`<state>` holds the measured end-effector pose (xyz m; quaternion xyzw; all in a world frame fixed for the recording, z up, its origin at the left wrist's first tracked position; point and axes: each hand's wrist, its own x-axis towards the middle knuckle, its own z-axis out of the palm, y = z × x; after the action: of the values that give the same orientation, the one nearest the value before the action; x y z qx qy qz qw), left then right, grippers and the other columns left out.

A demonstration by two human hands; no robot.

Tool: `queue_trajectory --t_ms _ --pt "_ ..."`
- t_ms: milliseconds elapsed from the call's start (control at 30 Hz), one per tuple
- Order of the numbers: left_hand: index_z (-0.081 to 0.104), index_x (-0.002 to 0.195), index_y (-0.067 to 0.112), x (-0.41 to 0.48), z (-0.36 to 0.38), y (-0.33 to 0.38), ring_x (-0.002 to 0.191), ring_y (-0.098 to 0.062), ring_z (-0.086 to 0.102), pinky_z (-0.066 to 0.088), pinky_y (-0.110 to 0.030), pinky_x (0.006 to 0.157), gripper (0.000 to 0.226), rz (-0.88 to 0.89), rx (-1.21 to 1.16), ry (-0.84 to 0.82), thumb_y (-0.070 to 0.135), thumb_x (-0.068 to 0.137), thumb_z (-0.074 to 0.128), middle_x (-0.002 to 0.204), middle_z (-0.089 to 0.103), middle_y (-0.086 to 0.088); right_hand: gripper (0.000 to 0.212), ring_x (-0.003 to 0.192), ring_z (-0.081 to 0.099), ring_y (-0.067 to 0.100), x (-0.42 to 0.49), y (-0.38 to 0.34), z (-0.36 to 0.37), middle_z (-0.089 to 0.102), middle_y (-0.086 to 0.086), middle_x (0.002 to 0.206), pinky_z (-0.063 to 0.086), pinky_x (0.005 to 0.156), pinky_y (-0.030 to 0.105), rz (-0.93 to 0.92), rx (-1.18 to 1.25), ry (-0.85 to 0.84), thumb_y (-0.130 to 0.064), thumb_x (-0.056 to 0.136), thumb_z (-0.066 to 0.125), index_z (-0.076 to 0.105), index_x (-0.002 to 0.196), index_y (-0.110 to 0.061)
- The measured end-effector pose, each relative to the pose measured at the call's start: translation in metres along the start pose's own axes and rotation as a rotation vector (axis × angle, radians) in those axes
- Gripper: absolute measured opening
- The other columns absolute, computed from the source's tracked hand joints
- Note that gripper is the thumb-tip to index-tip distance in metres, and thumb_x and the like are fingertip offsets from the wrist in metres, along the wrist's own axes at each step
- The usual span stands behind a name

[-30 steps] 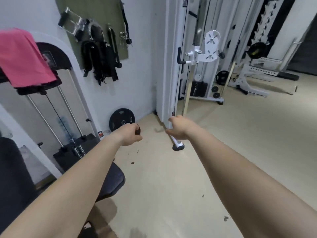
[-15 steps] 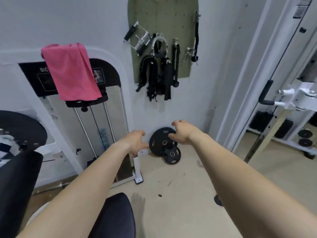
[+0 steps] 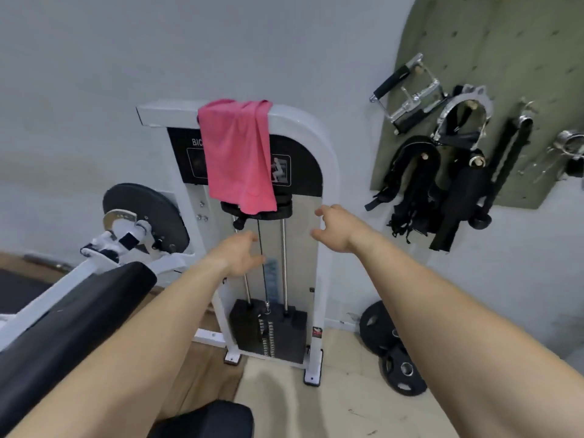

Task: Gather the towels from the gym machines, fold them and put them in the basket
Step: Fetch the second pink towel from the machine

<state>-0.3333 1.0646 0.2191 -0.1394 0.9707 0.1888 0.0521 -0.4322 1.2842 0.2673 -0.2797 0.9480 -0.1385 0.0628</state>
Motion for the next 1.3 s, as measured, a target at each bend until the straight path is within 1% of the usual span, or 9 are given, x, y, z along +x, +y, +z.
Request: queue_trajectory --t_ms 167,267,467,567,633,933,1067,1200,1300 --pt "0.046 0.14 0.012 0.04 -0.061 -0.031 0.121 -0.027 0.054 0.043 -0.032 0.094 0.051 -0.062 -0.064 0.166 0.029 0.095 0.063 0.135 0.055 -0.01 0.054 0.119 0.054 0.032 0.092 -0.048 -0.028 0.046 0.01 0.137 0.049 0.097 0.047 -0.223 -0.021 0.094 -0.038 0.093 0.055 0.046 0.142 -0.016" --pt "0.039 0.145 0.012 0.08 -0.099 -0.049 0.12 -0.027 0.055 0.047 -0.04 0.1 0.062 -0.088 -0.131 0.317 0.032 0.092 0.064 0.14 0.051 -0.01 0.048 0.117 0.051 0.032 0.141 -0.076 -0.049 0.051 0.01 0.126 0.05 0.093 0.048 -0.329 -0.106 0.243 -0.035 0.089 0.054 0.052 0.133 -0.016" --pt "0.037 0.144 0.012 0.16 -0.164 -0.055 0.118 -0.027 0.053 0.047 -0.041 0.092 0.06 -0.068 -0.158 0.649 0.029 0.091 0.057 0.14 0.044 -0.011 0.049 0.125 0.043 0.033 0.228 -0.114 -0.086 0.047 0.011 0.139 0.041 0.099 0.046 -0.351 -0.266 0.535 -0.03 0.086 0.053 0.053 0.134 -0.016" --pt "0.038 0.142 0.014 0.193 -0.184 -0.049 0.12 -0.033 0.047 0.047 -0.046 0.091 0.054 -0.114 -0.11 0.81 0.032 0.093 0.051 0.134 0.044 -0.014 0.059 0.129 0.043 0.033 0.259 -0.117 -0.094 0.042 0.009 0.147 0.036 0.105 0.047 -0.329 -0.22 0.532 -0.038 0.088 0.052 0.047 0.144 -0.021" --pt "0.041 0.142 0.017 0.209 -0.19 -0.046 0.119 -0.035 0.042 0.047 -0.047 0.092 0.051 -0.154 -0.064 0.865 0.036 0.095 0.046 0.13 0.042 -0.015 0.054 0.124 0.049 0.031 0.273 -0.117 -0.096 0.05 0.007 0.14 0.036 0.103 0.047 -0.325 -0.239 0.479 -0.045 0.09 0.045 0.051 0.14 -0.026" --pt "0.06 0.117 0.013 0.219 -0.184 -0.045 0.11 -0.036 0.046 0.047 -0.044 0.081 0.026 -0.075 -0.086 1.041 0.026 0.097 0.049 0.124 0.045 -0.015 0.025 0.099 0.056 0.027 0.281 -0.121 -0.08 0.062 -0.001 0.108 0.037 0.088 0.039 -0.507 -0.137 0.69 -0.025 0.093 0.051 0.069 0.11 -0.027" --pt "0.055 0.112 0.009 0.205 -0.175 -0.034 0.088 -0.037 0.058 0.049 -0.046 0.073 0.026 -0.048 -0.119 1.045 0.03 0.099 0.045 0.125 0.045 -0.013 0.021 0.089 0.057 0.029 0.266 -0.121 -0.077 0.062 0.003 0.099 0.038 0.076 0.038 -0.565 -0.08 0.742 -0.014 0.084 0.055 0.068 0.1 -0.02" --pt "0.048 0.103 0.014 0.179 -0.148 -0.031 0.081 -0.033 0.058 0.047 -0.043 0.07 0.021 -0.106 -0.224 0.962 0.034 0.099 0.048 0.103 0.058 -0.007 0.02 0.085 0.059 0.026 0.238 -0.117 -0.059 0.061 0.0 0.097 0.043 0.067 0.038 -0.648 0.024 0.654 -0.017 0.086 0.054 0.068 0.099 -0.022" --pt "0.046 0.096 0.018 0.149 -0.123 -0.04 0.078 -0.027 0.057 0.043 -0.038 0.065 0.01 -0.137 -0.308 0.906 0.019 0.092 0.056 0.088 0.06 -0.002 0.022 0.086 0.061 0.025 0.215 -0.11 -0.032 0.063 -0.003 0.097 0.047 0.071 0.04 -0.676 0.064 0.569 -0.021 0.088 0.054 0.068 0.105 -0.026"
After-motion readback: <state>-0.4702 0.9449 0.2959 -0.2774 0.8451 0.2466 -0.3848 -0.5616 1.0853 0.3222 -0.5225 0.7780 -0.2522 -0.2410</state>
